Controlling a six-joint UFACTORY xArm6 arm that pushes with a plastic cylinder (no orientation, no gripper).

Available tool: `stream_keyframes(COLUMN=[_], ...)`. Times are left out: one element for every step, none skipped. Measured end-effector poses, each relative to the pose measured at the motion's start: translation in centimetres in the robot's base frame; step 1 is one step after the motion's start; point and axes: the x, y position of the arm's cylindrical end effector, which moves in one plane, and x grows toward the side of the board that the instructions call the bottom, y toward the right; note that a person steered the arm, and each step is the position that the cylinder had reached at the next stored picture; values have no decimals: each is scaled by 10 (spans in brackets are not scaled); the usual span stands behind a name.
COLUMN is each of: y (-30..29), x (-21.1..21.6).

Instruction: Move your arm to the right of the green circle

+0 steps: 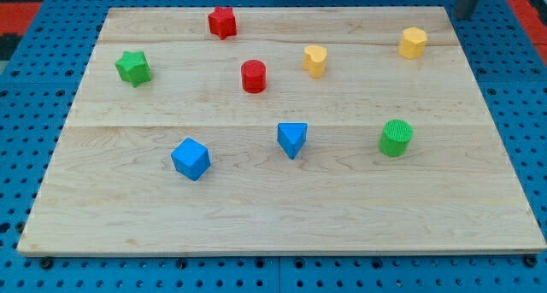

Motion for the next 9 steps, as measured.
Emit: stream_keyframes(y=[-3,-38,-84,-134,-160,-163,-158,-140,-102], x=[3,3,3,10,21,39,73,108,160])
